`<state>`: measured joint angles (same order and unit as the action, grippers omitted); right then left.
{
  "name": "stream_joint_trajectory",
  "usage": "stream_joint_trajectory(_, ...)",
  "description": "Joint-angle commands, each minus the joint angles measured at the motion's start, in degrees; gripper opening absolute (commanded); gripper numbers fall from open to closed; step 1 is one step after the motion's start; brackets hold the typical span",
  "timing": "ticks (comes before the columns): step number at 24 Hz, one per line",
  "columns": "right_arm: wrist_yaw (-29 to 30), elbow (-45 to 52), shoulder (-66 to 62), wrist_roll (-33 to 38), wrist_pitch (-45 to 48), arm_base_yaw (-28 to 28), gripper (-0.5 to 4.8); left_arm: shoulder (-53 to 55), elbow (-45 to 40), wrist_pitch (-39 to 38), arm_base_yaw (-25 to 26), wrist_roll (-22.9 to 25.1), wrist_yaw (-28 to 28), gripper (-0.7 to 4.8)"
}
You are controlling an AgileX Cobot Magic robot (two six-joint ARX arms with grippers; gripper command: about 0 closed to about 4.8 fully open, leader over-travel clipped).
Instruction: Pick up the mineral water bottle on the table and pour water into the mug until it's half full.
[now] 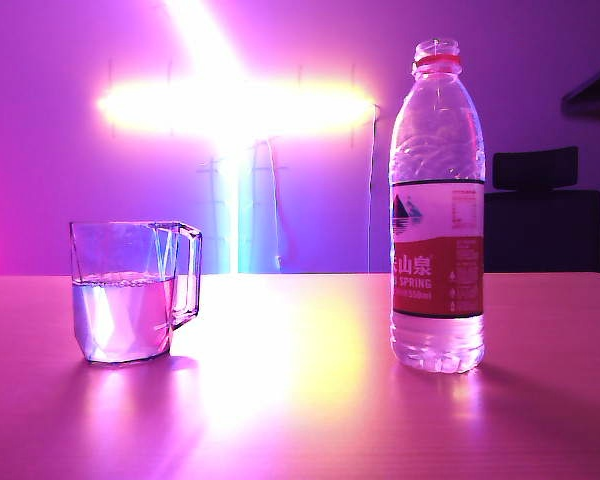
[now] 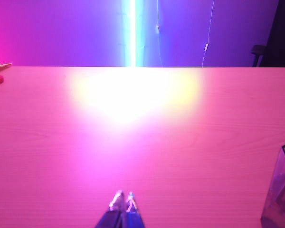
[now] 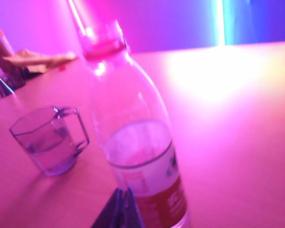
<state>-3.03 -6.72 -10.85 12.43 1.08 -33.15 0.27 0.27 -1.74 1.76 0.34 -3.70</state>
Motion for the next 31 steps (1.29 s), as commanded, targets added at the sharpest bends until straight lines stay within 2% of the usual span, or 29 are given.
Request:
stream_joint_trajectory(1,-1.36,-0.28,3.56,-0.66,-0.48,-0.07,0.00,0.07,0.24,0.52,0.00,-0.15,-0.17,-0.02)
stream_joint_trajectory(7,-1.11,-0.28,10.97,-0.66,-2.36,-0.09,0.00,0.07,0.24,0.52,0.00,-0.15,-0.20,-0.02)
stream_joint_trajectory(13,-1.31,-0.28,10.75,-0.66,-3.04,-0.07,0.00,0.07,0.24,0.52,0.00,-0.15,-0.20,-0.02)
stream_joint_trajectory(19,-7.76,-0.28,10.86,-1.01,-3.06,1.57,-0.01,0.07,0.24,0.52,0.00,-0.15,-0.17,-0.02)
stream_joint_trajectory(23,-0.22,-0.09,10.71,-4.09,-2.97,12.31,-0.01,0.07,0.24,0.52,0.00,-0.15,-0.20,-0.02)
stream_joint_trajectory(28,3.21,1.60,10.80,-4.94,-2.19,27.02,-0.01,0.07,0.24,0.52,0.00,-0.15,-0.17,-0.02)
stream_joint_trajectory(31,8.04,3.30,10.78,-4.98,0.77,34.82,-0.01,0.07,0.24,0.55,0.00,-0.15,-0.20,-0.02)
